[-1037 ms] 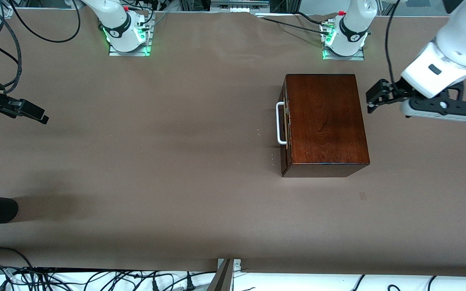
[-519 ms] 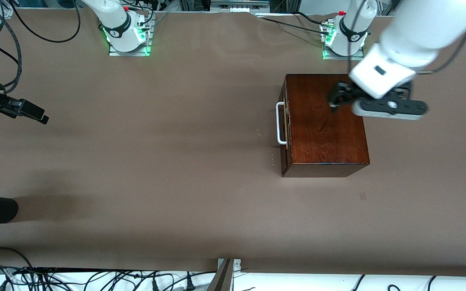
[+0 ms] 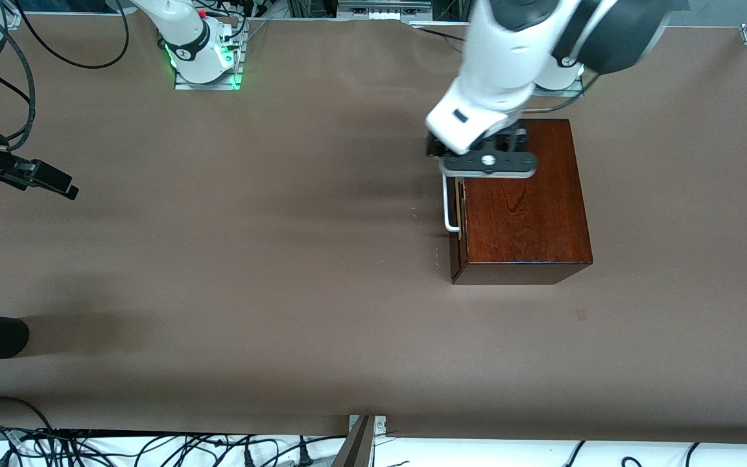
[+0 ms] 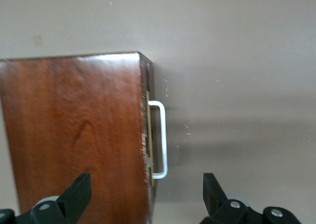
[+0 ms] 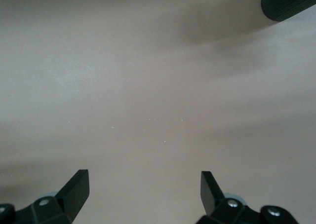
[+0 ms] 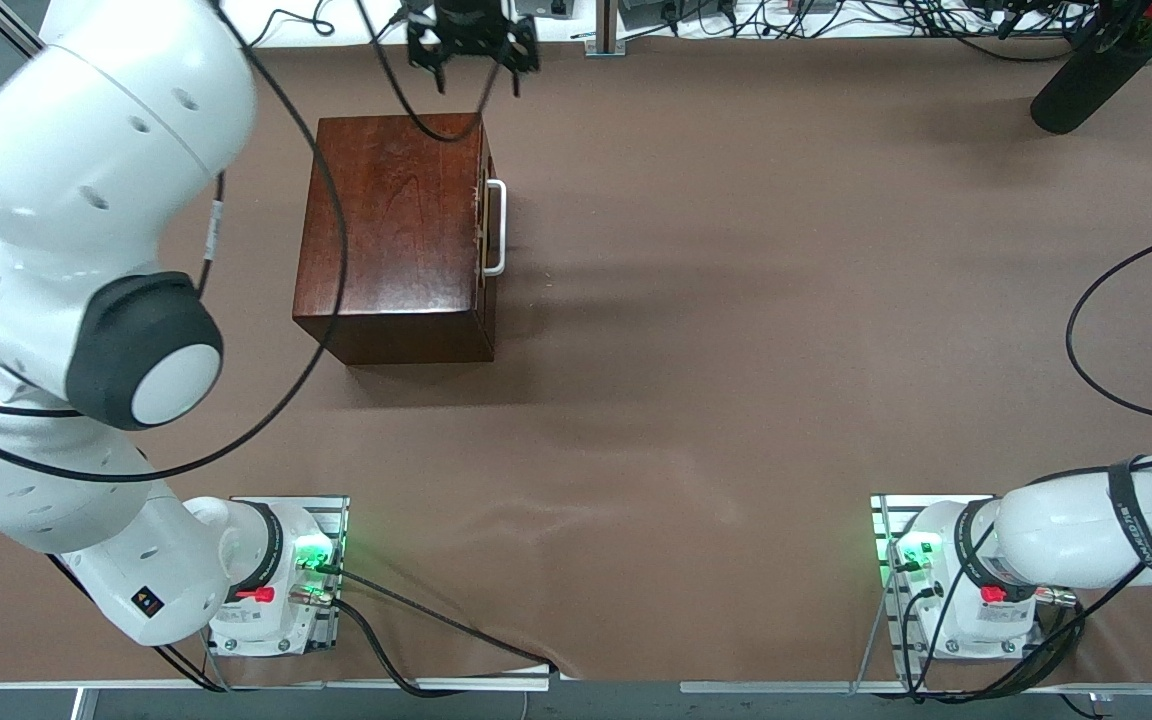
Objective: Open drawer, take yellow block, close drawer
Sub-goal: 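Move the left gripper over the box toward the white drawer handle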
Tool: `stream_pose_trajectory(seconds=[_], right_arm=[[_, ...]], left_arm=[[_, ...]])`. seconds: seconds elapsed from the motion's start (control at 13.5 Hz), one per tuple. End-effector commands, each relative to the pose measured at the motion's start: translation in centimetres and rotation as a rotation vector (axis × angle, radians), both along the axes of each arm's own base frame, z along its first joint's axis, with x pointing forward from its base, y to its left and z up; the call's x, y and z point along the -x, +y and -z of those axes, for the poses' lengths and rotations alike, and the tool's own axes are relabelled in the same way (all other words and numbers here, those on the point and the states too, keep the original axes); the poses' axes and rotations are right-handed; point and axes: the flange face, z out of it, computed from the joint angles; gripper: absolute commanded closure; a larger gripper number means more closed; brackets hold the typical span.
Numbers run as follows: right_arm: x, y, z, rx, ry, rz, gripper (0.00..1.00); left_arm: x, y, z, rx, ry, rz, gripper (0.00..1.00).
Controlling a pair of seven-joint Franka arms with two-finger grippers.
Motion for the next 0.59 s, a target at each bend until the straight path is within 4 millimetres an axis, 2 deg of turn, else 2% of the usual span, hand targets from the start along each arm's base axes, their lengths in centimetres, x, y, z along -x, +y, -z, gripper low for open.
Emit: stream_pose_trajectory(seconds=[0.0, 0.07, 0.22, 0.44, 0.52], right_arm=[[-0.1, 0.0, -0.3, 0.011, -0.001, -0.008, 0.0], [-0.1, 0.0, -0.3, 0.009, 0.002, -0.008, 0.0], [-0.1, 0.0, -0.3, 0.007, 0.002, -0.004, 0.0], [-0.2, 0.0, -0.2, 0.009, 0.002, -0.008, 0.0], [-0.1, 0.0, -0.2, 0.009, 0.004, -0.007, 0.0]], left_arm=[[1.4, -4.2, 3.6, -0.12, -0.01, 0.031, 0.0], [2.1, -5.4, 5.3, -0.16, -0.006, 0.058, 0.0], [2.6, -6.6, 8.6, -0.199, 0.023, 0.077, 0.0], [2.2, -8.0, 14.1, -0.227, 0.037, 0.092, 0.0], [2.1, -7.9, 15.8, -0.228, 0.037, 0.095, 0.0]])
